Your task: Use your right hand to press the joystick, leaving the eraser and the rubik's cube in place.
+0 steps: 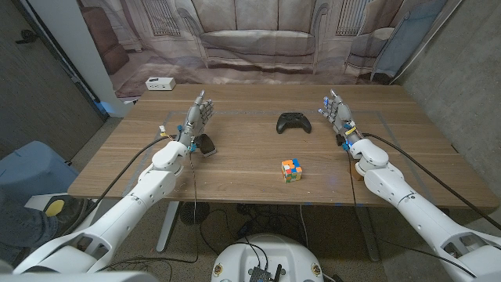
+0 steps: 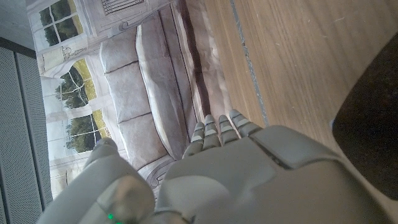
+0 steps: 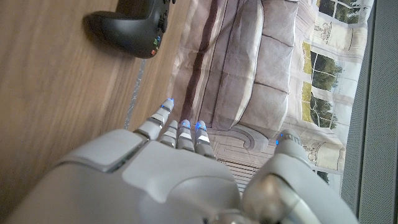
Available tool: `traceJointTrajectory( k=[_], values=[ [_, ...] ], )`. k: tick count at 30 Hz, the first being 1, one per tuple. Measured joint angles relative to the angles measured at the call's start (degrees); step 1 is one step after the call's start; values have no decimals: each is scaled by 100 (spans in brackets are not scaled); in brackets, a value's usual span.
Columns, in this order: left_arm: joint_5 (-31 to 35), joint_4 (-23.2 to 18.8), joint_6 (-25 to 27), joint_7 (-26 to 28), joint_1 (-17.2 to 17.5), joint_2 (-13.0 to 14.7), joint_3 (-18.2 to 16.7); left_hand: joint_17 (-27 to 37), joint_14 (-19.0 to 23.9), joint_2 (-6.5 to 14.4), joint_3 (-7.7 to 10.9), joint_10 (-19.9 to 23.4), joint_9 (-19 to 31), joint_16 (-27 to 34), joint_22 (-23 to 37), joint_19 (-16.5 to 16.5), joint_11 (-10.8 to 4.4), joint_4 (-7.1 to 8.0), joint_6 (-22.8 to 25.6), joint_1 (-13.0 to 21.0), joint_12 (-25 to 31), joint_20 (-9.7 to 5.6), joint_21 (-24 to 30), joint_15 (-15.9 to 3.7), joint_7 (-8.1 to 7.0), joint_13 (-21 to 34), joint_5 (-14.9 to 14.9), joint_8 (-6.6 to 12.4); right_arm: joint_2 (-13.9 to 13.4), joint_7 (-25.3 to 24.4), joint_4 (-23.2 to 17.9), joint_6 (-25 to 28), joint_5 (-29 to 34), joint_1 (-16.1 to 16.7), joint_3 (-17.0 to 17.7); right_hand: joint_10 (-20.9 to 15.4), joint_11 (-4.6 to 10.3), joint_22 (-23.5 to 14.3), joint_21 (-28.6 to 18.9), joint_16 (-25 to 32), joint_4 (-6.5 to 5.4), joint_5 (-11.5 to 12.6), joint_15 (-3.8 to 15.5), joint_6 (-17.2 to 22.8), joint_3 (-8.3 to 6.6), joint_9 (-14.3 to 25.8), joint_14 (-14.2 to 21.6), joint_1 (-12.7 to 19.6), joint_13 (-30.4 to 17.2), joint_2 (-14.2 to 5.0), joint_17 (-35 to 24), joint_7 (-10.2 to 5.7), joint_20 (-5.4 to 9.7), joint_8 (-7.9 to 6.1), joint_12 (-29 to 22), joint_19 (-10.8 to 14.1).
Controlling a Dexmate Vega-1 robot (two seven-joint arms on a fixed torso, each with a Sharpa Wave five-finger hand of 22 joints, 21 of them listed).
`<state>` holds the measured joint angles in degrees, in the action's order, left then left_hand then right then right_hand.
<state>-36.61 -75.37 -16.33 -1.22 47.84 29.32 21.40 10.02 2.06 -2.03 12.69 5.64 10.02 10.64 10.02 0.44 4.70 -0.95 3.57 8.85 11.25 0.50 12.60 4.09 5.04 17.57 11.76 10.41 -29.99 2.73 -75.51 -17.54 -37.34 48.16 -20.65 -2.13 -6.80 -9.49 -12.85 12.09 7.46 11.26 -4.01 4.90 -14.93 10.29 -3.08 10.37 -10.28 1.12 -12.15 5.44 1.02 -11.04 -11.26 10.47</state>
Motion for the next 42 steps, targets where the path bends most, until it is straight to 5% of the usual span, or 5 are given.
traceJointTrajectory(
  k=[12, 29, 39, 42],
  values=[
    [3, -337, -28, 63, 184, 111, -54, 0, 124, 33, 22, 144, 0, 39, -1, 71, 0, -22, 115, 33, 49, 72, 0, 62, 28, -83, 0, 45, -42, 55, -170, -284, 46, 86, 42, -126, -37, 1, 0, 21, 0, 0, 22, 115, 0, 0, 84, 0, 0, 0, 1, 2, 0, -23, -66, 60],
    [267, -1050, -160, 403, 612, 432, -235, -1, 272, 30, 22, 307, -1, 61, -1, 214, 41, -22, 249, 30, 107, 114, 0, 56, 38, -189, 0, 90, -97, 265, -343, -711, 234, 191, 30, -187, -37, -26, 45, 21, 0, 0, 22, 474, 0, -1, 83, -1, -26, 0, 17, -270, 1, -86, -66, 120],
    [267, -1254, -160, 403, 773, 521, -294, -1, 328, 30, 2, 338, -2, 61, -2, 214, 10, -42, 331, 30, 107, 114, 0, 61, 59, -219, 0, 90, -97, -55, -343, -807, 693, 191, 30, -123, 26, -26, 228, -51, 0, 0, -28, 824, 1, -1, -96, -1, -26, 0, 15, -496, -82, -129, -17, -318],
    [353, -1293, -220, 496, 804, 545, -299, -1, 328, 30, -3, 338, -2, 61, -2, 214, 10, -47, 341, 30, 107, 114, 0, 61, 69, -241, 0, 89, -313, -203, -750, -796, 872, 359, 18, -93, 77, -25, 252, -69, -1, 0, -28, 883, 0, -2, -176, -1, -26, 0, 1, -555, -114, -129, -18, -446]
  ],
)
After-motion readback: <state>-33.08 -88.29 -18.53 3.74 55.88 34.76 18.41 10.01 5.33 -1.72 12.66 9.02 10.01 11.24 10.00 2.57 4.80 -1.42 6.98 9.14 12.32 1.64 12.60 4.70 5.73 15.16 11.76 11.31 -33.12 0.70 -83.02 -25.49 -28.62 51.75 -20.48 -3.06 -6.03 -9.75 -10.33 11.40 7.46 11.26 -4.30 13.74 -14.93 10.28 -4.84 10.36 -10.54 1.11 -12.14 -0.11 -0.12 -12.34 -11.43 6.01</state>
